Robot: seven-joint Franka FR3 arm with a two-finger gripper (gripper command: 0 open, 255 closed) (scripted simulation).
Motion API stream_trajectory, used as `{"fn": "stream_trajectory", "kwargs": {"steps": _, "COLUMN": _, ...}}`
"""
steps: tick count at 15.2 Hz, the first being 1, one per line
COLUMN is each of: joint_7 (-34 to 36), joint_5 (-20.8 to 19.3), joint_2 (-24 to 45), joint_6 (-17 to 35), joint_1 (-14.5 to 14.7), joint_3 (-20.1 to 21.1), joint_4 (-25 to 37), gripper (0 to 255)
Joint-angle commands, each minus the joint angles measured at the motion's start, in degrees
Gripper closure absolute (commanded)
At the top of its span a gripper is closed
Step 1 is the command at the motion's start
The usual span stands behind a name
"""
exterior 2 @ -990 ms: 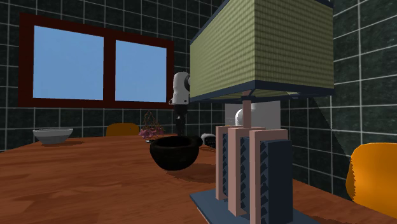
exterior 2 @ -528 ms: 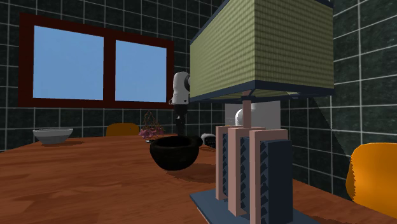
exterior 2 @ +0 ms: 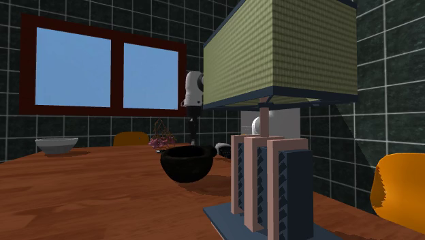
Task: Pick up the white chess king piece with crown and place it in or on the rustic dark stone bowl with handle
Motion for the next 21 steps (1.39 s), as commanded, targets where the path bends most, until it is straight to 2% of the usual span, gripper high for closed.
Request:
{"fn": "stream_trajectory", "kwargs": {"steps": 1, "joint_7": 0.0, "joint_5": 0.0, "joint_2": -0.4, "joint_6": -1.8, "joint_1": 0.0, "joint_3": 0.0, "joint_4": 1.3, "gripper": 255}}
{"fn": "stream_trajectory", "kwargs": {"steps": 21, "joint_7": 0.3, "joint_5": -0.3, "joint_2": -2.2, "joint_6": -17.8, "joint_1": -0.1, "joint_3": -0.2, "joint_4": 15.5, "gripper": 255}}
